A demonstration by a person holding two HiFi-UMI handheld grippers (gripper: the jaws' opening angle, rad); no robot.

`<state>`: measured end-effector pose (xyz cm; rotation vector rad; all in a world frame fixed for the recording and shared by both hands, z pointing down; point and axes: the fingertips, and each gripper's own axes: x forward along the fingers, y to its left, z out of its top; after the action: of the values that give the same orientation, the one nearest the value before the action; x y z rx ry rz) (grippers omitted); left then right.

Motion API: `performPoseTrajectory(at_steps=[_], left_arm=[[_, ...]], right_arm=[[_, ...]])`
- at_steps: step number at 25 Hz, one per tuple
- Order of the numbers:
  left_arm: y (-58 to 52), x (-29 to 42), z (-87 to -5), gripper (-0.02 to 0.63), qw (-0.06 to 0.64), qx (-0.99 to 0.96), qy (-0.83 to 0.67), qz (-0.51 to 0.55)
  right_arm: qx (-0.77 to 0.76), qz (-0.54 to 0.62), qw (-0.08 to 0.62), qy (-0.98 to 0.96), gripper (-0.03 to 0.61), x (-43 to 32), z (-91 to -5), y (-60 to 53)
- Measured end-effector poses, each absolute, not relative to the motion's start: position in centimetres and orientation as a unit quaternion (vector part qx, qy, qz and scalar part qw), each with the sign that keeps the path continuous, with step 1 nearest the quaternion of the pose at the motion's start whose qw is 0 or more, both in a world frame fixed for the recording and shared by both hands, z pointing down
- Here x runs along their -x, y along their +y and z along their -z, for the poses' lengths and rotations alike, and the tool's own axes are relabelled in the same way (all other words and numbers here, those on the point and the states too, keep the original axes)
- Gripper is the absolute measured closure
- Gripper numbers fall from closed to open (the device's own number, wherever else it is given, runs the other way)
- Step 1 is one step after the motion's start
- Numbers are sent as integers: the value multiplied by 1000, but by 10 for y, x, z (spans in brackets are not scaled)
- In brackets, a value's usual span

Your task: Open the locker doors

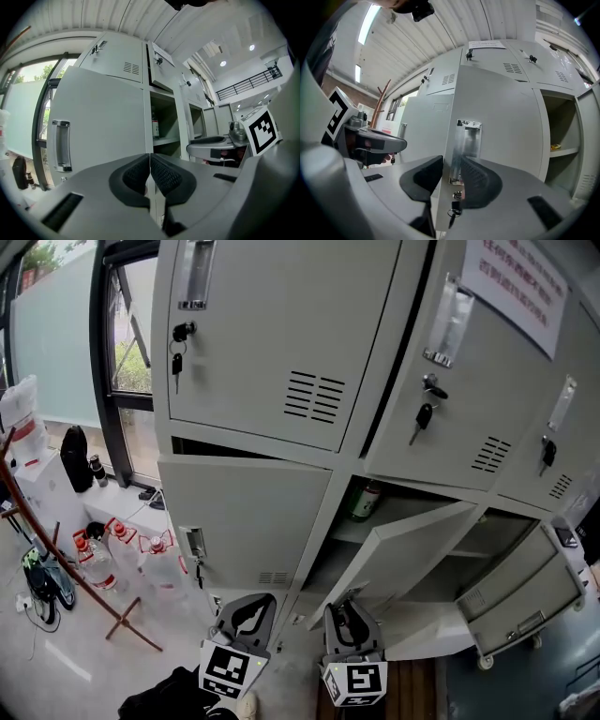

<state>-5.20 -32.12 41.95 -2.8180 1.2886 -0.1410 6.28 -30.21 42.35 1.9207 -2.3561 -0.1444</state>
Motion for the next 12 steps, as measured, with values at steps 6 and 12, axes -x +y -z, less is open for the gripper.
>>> performPoseTrajectory(at_steps=[6,12], left_arm=[[-283,45,-420,589,18,903,427,43],[-248,40,-421,589,18,901,431,44]], right_arm=[[-623,51,51,-779,443,-74,-424,-272],[-632,57,52,-771,447,-87,-425,-240]])
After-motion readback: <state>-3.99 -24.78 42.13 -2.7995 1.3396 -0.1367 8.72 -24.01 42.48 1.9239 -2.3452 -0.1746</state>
